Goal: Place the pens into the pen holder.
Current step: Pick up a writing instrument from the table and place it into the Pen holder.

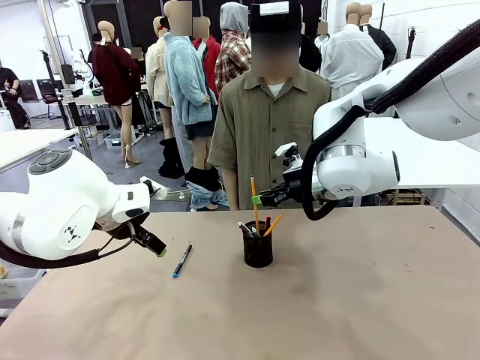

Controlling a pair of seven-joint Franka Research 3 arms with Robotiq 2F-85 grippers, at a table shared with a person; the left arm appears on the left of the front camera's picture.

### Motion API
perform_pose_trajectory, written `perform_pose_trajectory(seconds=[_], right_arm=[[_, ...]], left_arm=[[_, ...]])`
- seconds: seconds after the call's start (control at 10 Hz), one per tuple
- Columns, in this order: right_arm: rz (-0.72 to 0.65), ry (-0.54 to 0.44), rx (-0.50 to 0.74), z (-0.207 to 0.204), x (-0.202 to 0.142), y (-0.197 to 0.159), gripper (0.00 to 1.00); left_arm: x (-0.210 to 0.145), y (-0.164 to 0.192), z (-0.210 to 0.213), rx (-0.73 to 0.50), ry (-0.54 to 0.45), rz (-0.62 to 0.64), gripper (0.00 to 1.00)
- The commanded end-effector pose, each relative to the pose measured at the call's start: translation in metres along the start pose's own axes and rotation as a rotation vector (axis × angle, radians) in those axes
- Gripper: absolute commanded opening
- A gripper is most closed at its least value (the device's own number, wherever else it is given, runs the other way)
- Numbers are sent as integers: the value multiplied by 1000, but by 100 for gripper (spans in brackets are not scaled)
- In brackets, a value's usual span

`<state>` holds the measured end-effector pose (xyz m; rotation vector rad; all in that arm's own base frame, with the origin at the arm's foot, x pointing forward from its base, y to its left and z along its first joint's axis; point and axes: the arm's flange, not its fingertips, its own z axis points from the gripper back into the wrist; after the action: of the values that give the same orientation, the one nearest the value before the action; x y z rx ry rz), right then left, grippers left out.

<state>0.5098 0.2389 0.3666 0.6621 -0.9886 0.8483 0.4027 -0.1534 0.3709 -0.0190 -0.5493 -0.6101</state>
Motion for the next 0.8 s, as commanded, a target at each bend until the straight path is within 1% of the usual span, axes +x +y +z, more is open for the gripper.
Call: perform_pose_trajectory(seconds=[0.0,0.1,0.2,0.4,0.5,0.7], right_arm=[[12,2,15,-4,-5,4,41],[12,12,17,-7,-5,4,46],[9,19,23,-10,-6,4,57],[17,35,24,-14,-6,3,97],[23,47,22,-15,-6,2,100],[18,48,20,-15,-6,1,100]], left_arm=[[-1,2,1,-1,-1,5,100],[-1,2,1,-1,-1,5,100],[-1,2,1,-1,-1,5,100],[-1,2,1,-1,-1,5,100],[-1,2,1,-1,-1,5,100],[-1,2,1,-1,-1,5,100]])
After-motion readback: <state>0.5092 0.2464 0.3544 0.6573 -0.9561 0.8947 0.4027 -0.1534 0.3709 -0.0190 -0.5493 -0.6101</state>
